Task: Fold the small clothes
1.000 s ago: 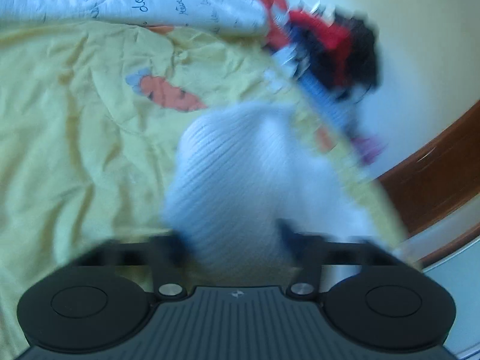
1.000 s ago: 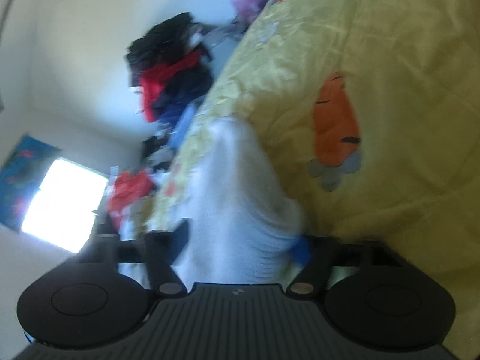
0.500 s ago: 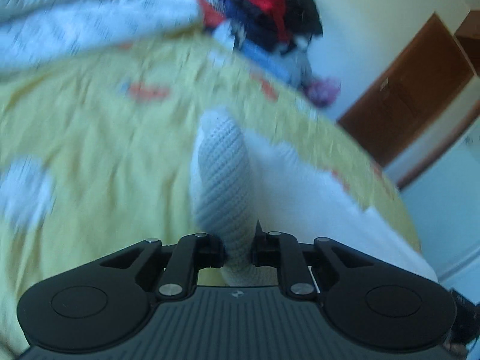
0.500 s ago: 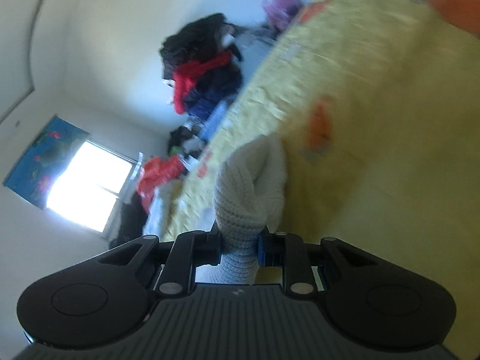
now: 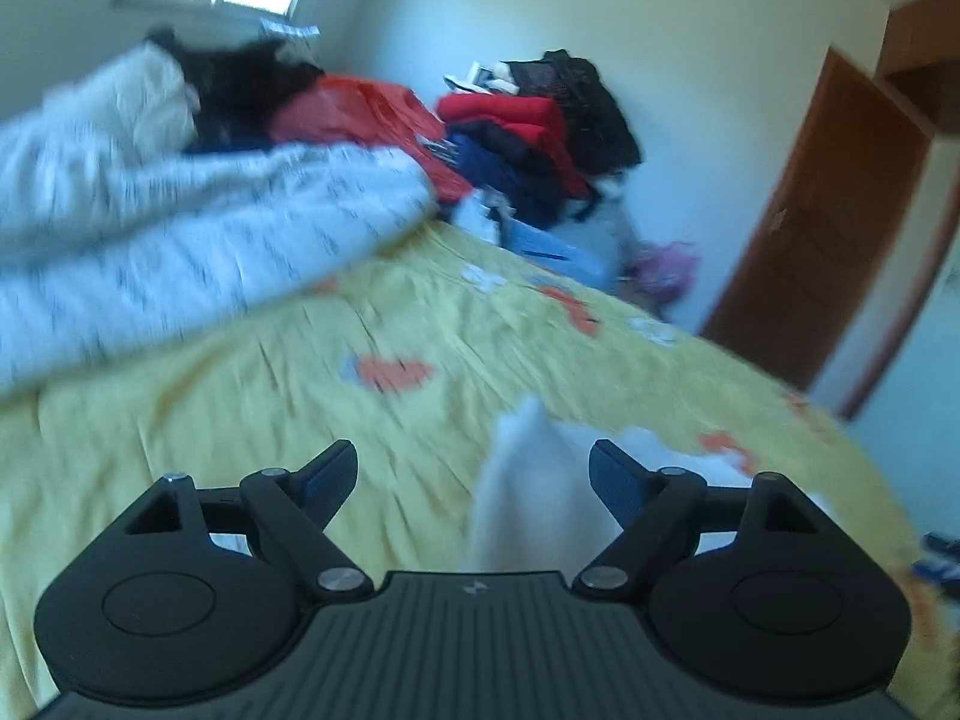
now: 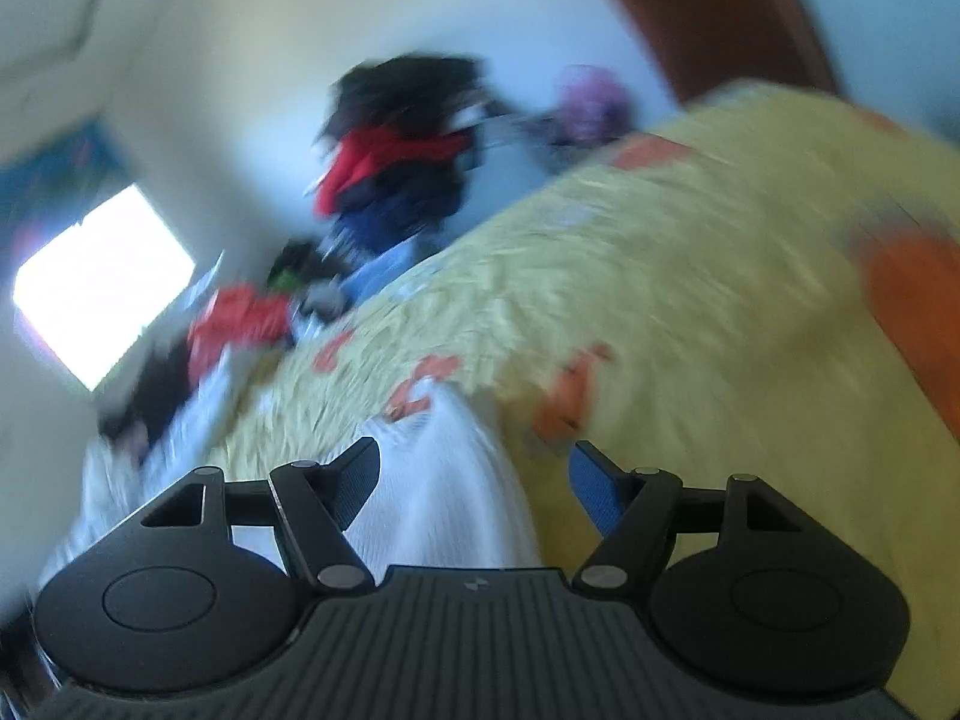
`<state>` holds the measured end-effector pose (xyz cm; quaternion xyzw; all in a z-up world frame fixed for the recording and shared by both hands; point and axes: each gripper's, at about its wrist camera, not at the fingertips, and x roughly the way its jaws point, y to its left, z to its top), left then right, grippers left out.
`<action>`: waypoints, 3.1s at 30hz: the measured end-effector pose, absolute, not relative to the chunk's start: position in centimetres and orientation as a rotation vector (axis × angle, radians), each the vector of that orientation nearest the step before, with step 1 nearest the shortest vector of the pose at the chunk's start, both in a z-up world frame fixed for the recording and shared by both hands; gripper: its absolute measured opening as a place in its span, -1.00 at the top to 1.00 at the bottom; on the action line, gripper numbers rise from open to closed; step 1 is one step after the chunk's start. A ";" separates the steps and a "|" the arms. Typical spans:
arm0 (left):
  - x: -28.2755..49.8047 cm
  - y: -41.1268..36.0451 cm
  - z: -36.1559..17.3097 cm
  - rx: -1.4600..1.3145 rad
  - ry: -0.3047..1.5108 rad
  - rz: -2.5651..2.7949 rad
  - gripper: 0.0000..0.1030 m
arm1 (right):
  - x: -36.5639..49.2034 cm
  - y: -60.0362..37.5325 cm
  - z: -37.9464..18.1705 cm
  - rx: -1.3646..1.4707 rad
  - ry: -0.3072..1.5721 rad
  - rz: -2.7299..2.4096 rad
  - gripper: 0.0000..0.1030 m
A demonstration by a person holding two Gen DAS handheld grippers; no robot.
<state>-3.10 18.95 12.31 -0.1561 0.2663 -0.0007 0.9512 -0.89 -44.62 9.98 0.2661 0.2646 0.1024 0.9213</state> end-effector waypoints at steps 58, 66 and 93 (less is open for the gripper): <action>14.4 2.5 2.7 0.127 0.722 0.033 -0.46 | 12.7 -33.5 6.7 0.164 0.633 0.150 -0.10; 14.4 2.5 2.7 0.124 0.721 0.033 -0.46 | 12.0 -24.4 8.1 0.046 0.660 0.459 -0.50; 14.5 2.5 2.6 0.110 0.721 0.028 -0.50 | 12.1 -30.3 4.1 0.011 0.712 0.223 -0.70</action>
